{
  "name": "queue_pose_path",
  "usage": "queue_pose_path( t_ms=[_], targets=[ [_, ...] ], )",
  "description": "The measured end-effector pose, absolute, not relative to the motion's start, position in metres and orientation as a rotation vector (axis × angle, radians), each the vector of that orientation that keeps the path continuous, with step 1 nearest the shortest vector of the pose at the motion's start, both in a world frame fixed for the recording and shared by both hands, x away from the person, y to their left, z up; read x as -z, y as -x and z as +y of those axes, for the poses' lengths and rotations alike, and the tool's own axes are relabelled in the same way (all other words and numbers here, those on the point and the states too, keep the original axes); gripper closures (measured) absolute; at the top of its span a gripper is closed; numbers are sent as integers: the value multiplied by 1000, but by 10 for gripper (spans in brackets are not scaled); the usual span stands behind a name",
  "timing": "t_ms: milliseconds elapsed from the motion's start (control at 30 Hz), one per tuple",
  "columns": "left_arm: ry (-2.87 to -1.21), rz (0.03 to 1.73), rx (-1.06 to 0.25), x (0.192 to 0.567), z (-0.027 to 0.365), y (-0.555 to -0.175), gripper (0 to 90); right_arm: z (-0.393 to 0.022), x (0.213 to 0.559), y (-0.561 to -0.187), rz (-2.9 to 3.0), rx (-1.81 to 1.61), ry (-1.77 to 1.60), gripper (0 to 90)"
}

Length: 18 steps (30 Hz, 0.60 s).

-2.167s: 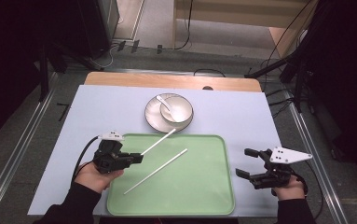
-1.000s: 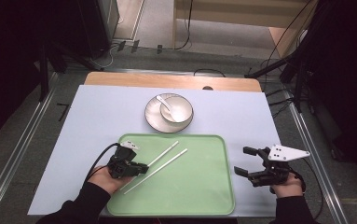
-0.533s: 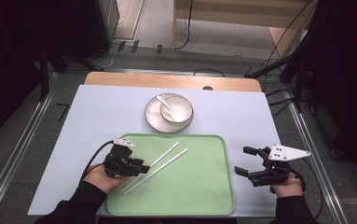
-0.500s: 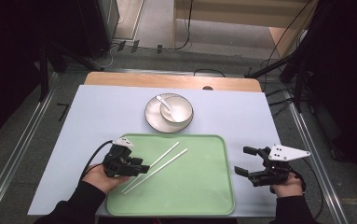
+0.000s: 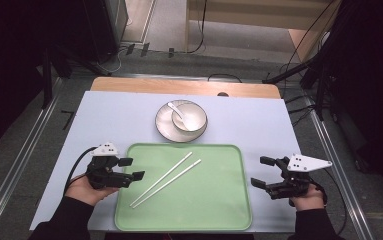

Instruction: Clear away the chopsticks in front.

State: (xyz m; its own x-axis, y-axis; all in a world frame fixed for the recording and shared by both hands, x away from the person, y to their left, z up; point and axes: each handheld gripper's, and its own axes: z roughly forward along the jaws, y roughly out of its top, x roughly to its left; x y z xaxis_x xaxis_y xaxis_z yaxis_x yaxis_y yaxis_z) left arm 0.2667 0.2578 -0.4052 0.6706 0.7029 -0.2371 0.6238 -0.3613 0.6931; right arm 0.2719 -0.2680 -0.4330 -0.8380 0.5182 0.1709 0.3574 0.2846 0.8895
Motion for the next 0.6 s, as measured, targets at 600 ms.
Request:
queue_pose_path(
  t_ms=[600],
  targets=[
    [-1984,1063,-266,405,320,-250,266,-267,432,-272,2392,-1602,-822,158]
  ],
)
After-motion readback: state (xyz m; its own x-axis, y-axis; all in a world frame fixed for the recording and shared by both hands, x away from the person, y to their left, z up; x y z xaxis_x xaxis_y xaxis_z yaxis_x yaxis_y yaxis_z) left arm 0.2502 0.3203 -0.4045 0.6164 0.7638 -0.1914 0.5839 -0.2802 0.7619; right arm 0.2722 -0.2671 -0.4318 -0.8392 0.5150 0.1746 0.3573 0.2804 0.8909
